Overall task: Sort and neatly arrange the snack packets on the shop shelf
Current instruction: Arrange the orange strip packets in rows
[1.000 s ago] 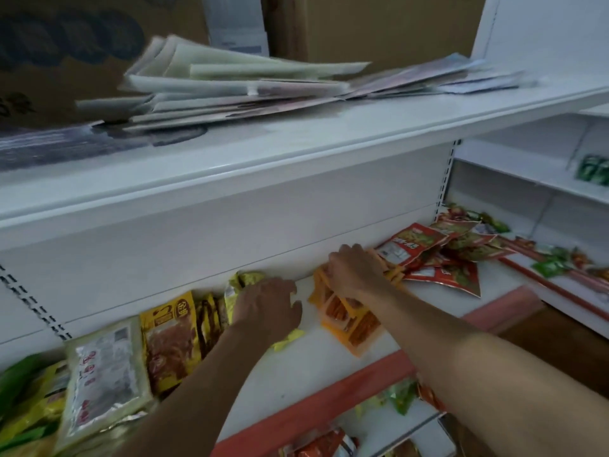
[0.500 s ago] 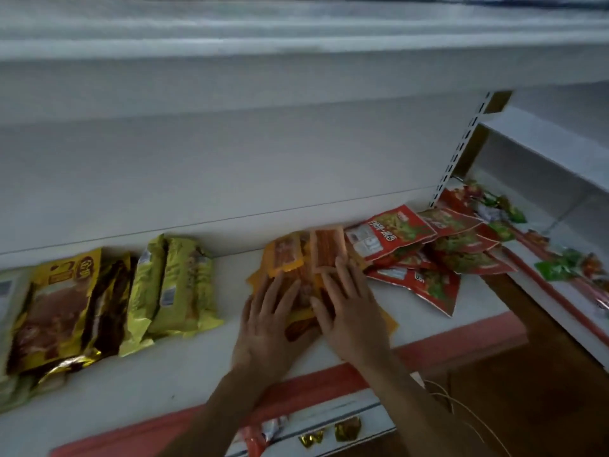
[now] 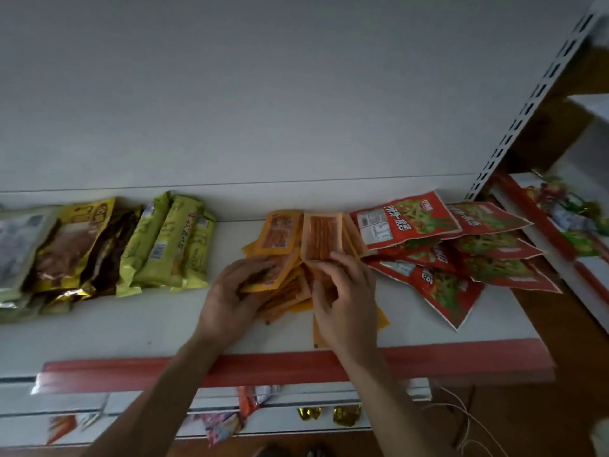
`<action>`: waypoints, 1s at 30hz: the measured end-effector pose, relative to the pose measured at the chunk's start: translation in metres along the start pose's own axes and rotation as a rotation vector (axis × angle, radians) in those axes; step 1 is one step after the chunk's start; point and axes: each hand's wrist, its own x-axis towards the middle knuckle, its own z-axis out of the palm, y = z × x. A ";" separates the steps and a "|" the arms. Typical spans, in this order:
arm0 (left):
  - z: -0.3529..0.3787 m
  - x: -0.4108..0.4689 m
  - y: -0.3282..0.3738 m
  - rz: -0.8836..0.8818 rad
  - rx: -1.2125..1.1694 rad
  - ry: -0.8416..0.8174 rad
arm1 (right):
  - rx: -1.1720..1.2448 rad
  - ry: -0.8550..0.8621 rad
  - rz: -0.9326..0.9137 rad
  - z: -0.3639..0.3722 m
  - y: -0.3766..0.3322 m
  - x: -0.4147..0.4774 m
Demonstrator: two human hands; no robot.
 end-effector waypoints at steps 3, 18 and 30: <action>0.002 -0.001 0.005 -0.068 0.050 0.035 | 0.023 0.031 -0.005 -0.001 0.001 0.000; 0.028 0.022 0.027 -0.259 0.114 -0.137 | 0.020 -0.129 0.139 -0.001 -0.005 0.000; 0.024 0.018 0.007 -0.192 0.105 0.003 | 0.100 0.001 0.186 -0.010 -0.017 0.002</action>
